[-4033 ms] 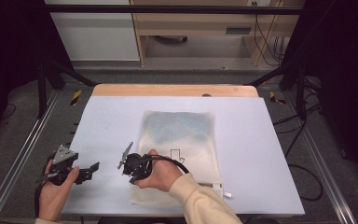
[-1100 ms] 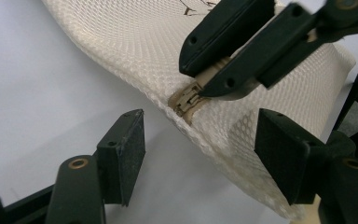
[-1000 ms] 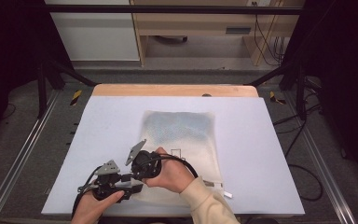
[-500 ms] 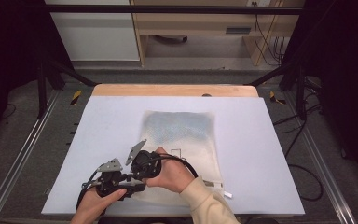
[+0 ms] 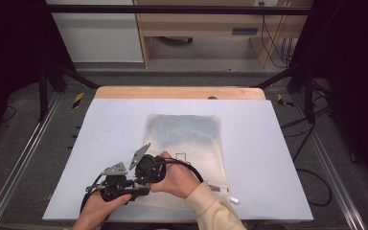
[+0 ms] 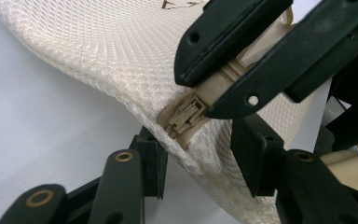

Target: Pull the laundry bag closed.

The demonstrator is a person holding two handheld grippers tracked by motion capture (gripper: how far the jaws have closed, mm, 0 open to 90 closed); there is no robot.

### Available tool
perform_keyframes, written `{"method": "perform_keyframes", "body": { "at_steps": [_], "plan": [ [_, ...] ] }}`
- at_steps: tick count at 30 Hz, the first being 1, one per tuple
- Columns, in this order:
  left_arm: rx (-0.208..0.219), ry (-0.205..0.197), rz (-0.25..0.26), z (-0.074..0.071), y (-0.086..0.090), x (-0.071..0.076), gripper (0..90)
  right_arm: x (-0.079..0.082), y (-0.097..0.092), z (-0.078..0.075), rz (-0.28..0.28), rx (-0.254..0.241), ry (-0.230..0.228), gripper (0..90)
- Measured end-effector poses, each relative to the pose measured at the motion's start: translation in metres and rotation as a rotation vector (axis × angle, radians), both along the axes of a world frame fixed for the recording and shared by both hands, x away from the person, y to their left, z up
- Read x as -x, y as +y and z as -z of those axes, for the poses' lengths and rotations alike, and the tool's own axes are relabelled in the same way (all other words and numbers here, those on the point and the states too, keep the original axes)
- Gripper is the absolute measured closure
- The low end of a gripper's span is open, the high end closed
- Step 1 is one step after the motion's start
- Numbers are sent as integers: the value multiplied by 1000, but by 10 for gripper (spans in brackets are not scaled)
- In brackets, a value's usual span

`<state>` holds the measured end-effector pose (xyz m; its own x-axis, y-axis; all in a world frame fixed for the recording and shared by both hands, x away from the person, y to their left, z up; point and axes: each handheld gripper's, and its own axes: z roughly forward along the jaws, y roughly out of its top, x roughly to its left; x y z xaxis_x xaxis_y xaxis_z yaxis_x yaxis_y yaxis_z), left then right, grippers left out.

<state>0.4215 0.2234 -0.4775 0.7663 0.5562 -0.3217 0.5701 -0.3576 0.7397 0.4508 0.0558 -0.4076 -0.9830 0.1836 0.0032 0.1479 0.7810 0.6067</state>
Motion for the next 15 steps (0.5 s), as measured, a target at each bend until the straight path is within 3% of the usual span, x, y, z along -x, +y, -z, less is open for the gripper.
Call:
{"method": "perform_keyframes", "body": {
  "at_steps": [15],
  "plan": [
    [-17,-4,24,2,-4,-5,688,-1,-2,0,7,-4,1,819]
  ]
}}
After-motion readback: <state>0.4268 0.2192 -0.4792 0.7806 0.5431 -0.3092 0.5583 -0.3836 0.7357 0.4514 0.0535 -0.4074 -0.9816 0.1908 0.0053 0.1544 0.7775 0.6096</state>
